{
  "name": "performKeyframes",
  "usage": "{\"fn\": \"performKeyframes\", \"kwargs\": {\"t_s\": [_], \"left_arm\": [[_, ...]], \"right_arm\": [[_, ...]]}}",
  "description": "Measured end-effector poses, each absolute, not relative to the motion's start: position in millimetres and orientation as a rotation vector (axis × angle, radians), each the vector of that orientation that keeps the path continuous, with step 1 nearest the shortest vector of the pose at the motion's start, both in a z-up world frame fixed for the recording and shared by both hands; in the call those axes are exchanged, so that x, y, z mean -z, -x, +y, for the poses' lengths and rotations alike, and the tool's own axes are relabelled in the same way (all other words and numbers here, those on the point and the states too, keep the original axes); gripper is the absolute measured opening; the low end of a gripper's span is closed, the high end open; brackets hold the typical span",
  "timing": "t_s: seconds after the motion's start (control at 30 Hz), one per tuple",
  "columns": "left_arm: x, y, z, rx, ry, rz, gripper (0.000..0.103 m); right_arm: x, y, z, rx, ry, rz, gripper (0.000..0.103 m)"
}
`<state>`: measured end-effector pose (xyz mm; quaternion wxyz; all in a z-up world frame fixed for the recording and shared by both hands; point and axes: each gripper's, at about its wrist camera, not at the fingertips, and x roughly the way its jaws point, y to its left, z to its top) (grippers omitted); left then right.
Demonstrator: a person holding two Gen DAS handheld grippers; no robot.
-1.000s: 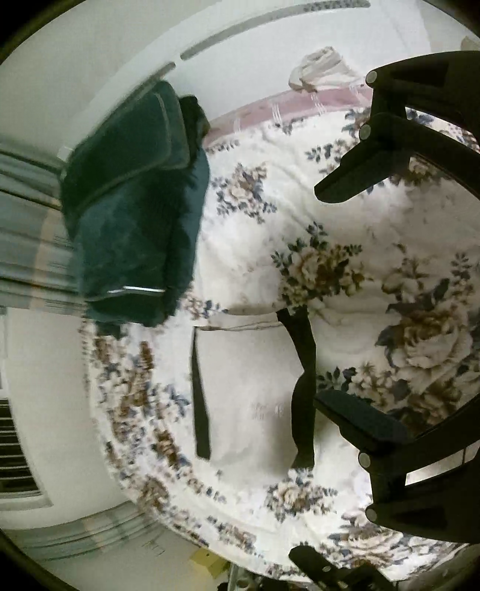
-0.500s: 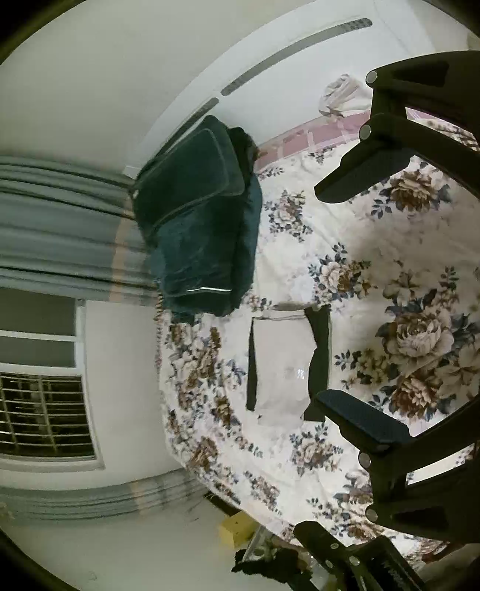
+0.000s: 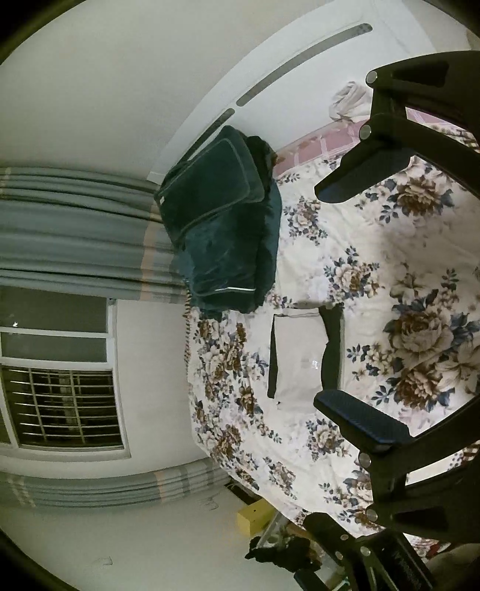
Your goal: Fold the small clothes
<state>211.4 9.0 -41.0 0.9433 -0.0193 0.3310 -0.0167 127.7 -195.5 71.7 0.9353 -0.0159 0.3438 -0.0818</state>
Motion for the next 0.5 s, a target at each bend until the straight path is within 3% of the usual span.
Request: {"fn": "performKeyframes", "kwargs": {"t_s": [0.5], "left_arm": [[38,-201,10,0.019,0.043,0.679,0.103]], "right_arm": [[-72,-127,-194,0.135,0.034,0.707,0.103]]}}
